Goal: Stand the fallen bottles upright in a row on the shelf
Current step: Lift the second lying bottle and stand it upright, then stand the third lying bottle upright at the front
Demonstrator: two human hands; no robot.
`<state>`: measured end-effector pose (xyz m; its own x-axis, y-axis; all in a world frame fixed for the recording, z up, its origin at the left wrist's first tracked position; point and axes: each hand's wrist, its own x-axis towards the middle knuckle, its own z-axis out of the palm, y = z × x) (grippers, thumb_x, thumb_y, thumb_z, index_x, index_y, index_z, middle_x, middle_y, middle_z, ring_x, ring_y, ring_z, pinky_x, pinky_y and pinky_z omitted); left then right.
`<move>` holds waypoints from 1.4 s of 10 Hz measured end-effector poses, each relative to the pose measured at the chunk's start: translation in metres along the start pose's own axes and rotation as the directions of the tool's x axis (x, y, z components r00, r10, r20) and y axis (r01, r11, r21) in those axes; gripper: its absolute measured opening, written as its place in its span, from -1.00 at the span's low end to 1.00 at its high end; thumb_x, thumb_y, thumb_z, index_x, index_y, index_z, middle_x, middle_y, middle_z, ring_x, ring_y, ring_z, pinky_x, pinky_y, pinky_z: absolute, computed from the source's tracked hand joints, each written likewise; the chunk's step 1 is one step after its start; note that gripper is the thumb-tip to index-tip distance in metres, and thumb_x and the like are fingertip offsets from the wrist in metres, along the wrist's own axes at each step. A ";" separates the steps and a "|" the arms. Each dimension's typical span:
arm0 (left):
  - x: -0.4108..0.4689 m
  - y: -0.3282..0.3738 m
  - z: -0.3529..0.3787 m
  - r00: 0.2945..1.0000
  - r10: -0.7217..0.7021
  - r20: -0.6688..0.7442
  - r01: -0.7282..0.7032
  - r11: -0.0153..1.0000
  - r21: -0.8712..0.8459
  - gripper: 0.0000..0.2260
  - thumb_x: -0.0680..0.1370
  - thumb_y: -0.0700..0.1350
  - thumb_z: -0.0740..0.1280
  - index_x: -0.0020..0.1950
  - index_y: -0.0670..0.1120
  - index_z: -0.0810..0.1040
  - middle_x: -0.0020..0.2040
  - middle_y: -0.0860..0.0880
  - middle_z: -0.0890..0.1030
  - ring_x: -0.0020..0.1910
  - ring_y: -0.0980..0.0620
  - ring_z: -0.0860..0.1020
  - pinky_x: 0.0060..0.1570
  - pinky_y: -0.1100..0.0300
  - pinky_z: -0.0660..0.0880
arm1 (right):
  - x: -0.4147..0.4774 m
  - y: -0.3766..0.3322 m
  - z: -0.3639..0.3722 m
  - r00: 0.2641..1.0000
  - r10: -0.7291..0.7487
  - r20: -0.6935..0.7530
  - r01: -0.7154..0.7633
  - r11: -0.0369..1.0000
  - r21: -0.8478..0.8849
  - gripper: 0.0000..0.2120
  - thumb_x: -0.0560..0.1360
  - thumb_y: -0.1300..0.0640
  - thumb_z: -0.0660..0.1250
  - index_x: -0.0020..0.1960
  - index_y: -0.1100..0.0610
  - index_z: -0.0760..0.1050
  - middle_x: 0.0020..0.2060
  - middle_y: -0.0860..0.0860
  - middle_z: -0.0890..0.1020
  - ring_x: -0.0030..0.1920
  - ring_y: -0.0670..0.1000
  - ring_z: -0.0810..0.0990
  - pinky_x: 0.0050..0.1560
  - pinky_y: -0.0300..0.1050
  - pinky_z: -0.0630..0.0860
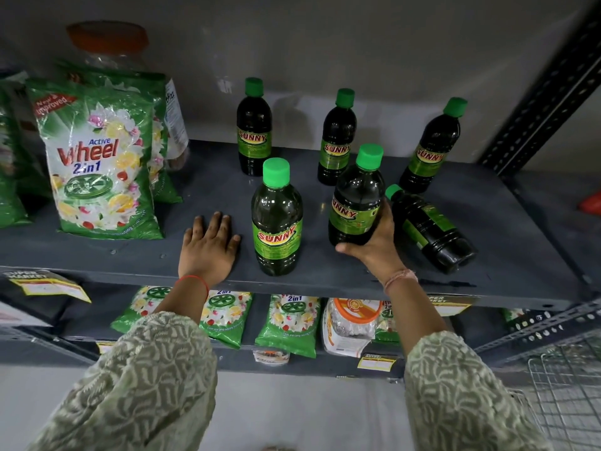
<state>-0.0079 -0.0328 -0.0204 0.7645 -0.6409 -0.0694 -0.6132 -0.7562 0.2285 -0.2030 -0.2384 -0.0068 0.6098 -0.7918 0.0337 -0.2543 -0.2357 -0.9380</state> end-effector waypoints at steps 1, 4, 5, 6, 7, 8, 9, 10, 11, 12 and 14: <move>0.000 0.000 0.000 1.000 0.000 0.004 0.000 1.000 -0.001 -0.50 0.61 0.08 -0.05 0.53 -0.05 0.00 0.57 -0.03 0.01 0.54 -0.16 -0.05 0.51 -0.06 -0.04 | -0.002 -0.002 0.012 0.989 -0.017 -0.147 0.018 1.000 0.003 -0.17 0.15 0.23 0.60 0.28 0.23 0.23 0.15 0.08 0.43 0.25 0.10 0.43 0.23 -0.07 0.39; 0.001 -0.001 0.002 1.000 0.001 0.001 -0.001 1.000 0.010 -0.49 0.61 0.08 -0.05 0.53 -0.05 -0.01 0.58 -0.03 0.00 0.55 -0.16 -0.06 0.52 -0.06 -0.05 | 0.005 0.002 0.001 0.997 -0.006 0.071 0.008 1.000 -0.028 -0.24 0.35 0.28 0.46 0.42 0.17 0.13 0.28 0.06 0.43 0.31 0.02 0.39 0.37 -0.02 0.31; 0.001 -0.001 0.003 1.000 0.002 -0.006 -0.002 1.000 0.004 -0.49 0.61 0.08 -0.05 0.53 -0.05 0.00 0.57 -0.03 0.01 0.54 -0.16 -0.06 0.52 -0.07 -0.04 | 0.003 0.000 0.010 0.999 -0.025 -0.047 0.024 0.999 -0.036 -0.07 0.14 0.13 0.61 0.38 0.16 0.19 0.27 0.08 0.43 0.29 0.05 0.42 0.34 0.00 0.36; -0.001 -0.001 0.000 1.000 0.002 -0.003 -0.002 1.000 -0.005 -0.50 0.61 0.07 -0.04 0.52 -0.06 0.01 0.57 -0.04 0.02 0.54 -0.17 -0.05 0.52 -0.07 -0.03 | -0.003 -0.002 0.019 0.987 -0.049 -0.151 0.029 0.991 -0.132 -0.25 0.13 0.08 0.61 0.21 0.20 0.36 0.15 0.18 0.53 0.20 0.15 0.49 0.25 0.13 0.45; -0.003 0.000 -0.001 1.000 0.014 0.010 -0.014 1.000 -0.014 -0.50 0.61 0.05 -0.04 0.53 -0.08 0.00 0.57 -0.06 0.01 0.54 -0.16 -0.06 0.52 -0.06 -0.05 | -0.016 -0.006 0.016 0.986 -0.060 -0.158 0.035 0.987 -0.158 -0.37 0.19 0.18 0.58 0.18 0.22 0.41 0.13 0.17 0.56 0.18 0.15 0.51 0.19 -0.02 0.44; -0.005 0.001 -0.001 0.999 0.033 0.018 -0.032 0.999 -0.028 -0.50 0.62 0.04 -0.05 0.52 -0.10 -0.01 0.57 -0.08 0.00 0.55 -0.13 -0.06 0.52 -0.04 -0.06 | -0.041 -0.003 0.014 0.984 -0.092 -0.150 0.063 0.980 -0.187 -0.42 0.21 0.15 0.56 0.15 0.22 0.42 0.08 0.18 0.57 0.14 0.15 0.51 0.11 -0.08 0.42; -0.008 0.001 -0.001 0.999 0.030 0.018 -0.029 0.999 -0.034 -0.50 0.62 0.03 -0.04 0.52 -0.11 0.00 0.57 -0.09 0.00 0.55 -0.13 -0.05 0.53 -0.02 -0.06 | -0.060 0.005 0.012 0.984 -0.101 -0.144 0.071 0.977 -0.203 -0.43 0.23 0.13 0.56 0.15 0.24 0.43 0.06 0.20 0.58 0.12 0.17 0.51 0.12 0.01 0.45; -0.011 0.002 -0.001 0.999 0.034 0.024 -0.034 0.999 -0.030 -0.51 0.62 0.02 -0.04 0.52 -0.11 0.00 0.57 -0.09 0.00 0.55 -0.12 -0.04 0.53 -0.01 -0.05 | -0.070 0.007 0.010 0.987 -0.091 -0.132 0.063 0.978 -0.201 -0.41 0.25 0.11 0.55 0.19 0.24 0.42 0.08 0.20 0.57 0.13 0.18 0.51 0.15 0.03 0.47; -0.013 0.002 0.000 0.999 0.038 0.021 -0.037 0.999 -0.029 -0.51 0.62 0.01 -0.04 0.52 -0.11 0.00 0.57 -0.09 -0.01 0.55 -0.12 -0.04 0.52 -0.01 -0.04 | -0.072 0.003 0.009 0.992 -0.069 -0.101 0.047 0.978 -0.205 -0.38 0.26 0.11 0.54 0.23 0.23 0.39 0.11 0.20 0.55 0.18 0.19 0.48 0.14 -0.06 0.41; -0.012 0.002 -0.001 0.999 0.030 0.039 -0.029 0.999 -0.042 -0.52 0.62 0.00 -0.03 0.52 -0.10 0.00 0.57 -0.09 -0.01 0.55 -0.12 -0.04 0.52 -0.02 -0.04 | -0.081 -0.002 0.006 0.996 -0.037 -0.079 0.025 0.989 -0.144 -0.09 0.24 0.04 0.55 0.43 0.19 0.15 0.37 0.20 0.33 0.42 0.15 0.24 0.36 -0.08 0.23; -0.017 0.010 0.002 0.999 0.013 0.031 -0.012 0.999 -0.033 -0.51 0.62 0.02 -0.04 0.53 -0.08 -0.05 0.57 -0.07 -0.01 0.55 -0.15 -0.07 0.51 -0.07 -0.06 | -0.036 -0.029 -0.088 0.951 -0.159 -0.265 -0.063 0.740 -0.670 -0.04 0.31 -0.23 0.41 0.46 0.25 0.06 0.52 0.20 -0.05 0.51 0.20 -0.07 0.50 0.08 -0.04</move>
<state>-0.0277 -0.0301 -0.0192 0.7500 -0.6543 -0.0969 -0.6152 -0.7439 0.2611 -0.2839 -0.2527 0.0494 0.4211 -0.8650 0.2728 -0.7293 -0.5017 -0.4651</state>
